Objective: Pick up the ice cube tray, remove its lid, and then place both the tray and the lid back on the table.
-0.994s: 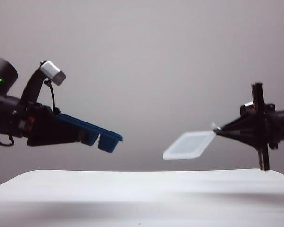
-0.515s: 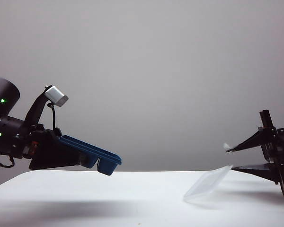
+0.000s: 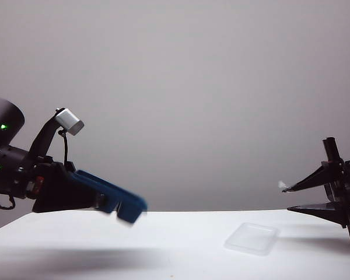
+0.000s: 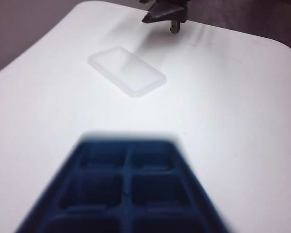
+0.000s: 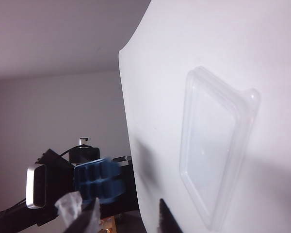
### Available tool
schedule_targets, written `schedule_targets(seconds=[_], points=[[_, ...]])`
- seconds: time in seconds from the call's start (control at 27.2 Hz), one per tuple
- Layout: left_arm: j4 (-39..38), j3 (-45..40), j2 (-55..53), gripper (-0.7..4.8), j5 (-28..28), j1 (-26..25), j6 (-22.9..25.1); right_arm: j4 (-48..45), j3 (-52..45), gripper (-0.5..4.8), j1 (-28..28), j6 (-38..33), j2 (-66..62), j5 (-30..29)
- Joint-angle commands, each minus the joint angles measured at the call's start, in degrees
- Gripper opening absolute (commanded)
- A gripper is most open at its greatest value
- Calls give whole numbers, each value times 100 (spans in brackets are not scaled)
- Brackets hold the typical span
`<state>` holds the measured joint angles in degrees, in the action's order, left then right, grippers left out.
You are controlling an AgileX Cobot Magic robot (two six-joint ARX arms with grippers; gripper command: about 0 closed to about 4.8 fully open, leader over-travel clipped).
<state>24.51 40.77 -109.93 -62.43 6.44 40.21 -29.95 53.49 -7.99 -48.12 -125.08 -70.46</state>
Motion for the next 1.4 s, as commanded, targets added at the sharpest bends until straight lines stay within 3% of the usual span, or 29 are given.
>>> schedule_targets(seconds=[0.04,0.11,0.4,0.52,0.59,0.7,0.85,0.99,1.1,1.14,1.21,1.33,1.36,1.4], points=[[-33,11,7,414,138,2,22,-28,4,149,-7,42,26,-92],[-52,11,7,472,330,2,26,-31,4,149,-7,42,26,-157],[-168,11,15,479,590,2,0,-28,4,149,-7,39,26,-192],[-175,11,197,479,649,2,-243,-170,0,149,-7,42,74,-437],[-308,11,485,479,1091,2,-540,-254,-11,147,24,168,240,-527],[-826,11,1099,479,1770,2,-1097,-240,-111,59,70,614,846,-352],[-1478,11,1808,479,2430,2,-1384,-122,-164,0,131,691,1683,-166],[-2129,11,2599,440,2898,15,-1665,540,-199,-10,177,1165,2636,20],[-2524,11,3333,430,3436,94,-1969,1644,-195,-10,177,1895,3331,643],[-2804,11,3840,430,3698,111,-2015,2677,-192,-10,181,2618,3886,1436],[-3067,11,4393,430,3976,111,-2124,3709,-192,-10,203,3154,4527,2551],[-3545,11,5180,424,4441,109,-2621,4656,-195,-10,234,3482,5348,3792],[-4004,11,5661,422,4907,107,-2796,5108,-195,-10,273,3759,5862,4395],[-4229,11,5875,420,5104,107,-2809,5281,-195,-10,304,3864,6076,4583]])
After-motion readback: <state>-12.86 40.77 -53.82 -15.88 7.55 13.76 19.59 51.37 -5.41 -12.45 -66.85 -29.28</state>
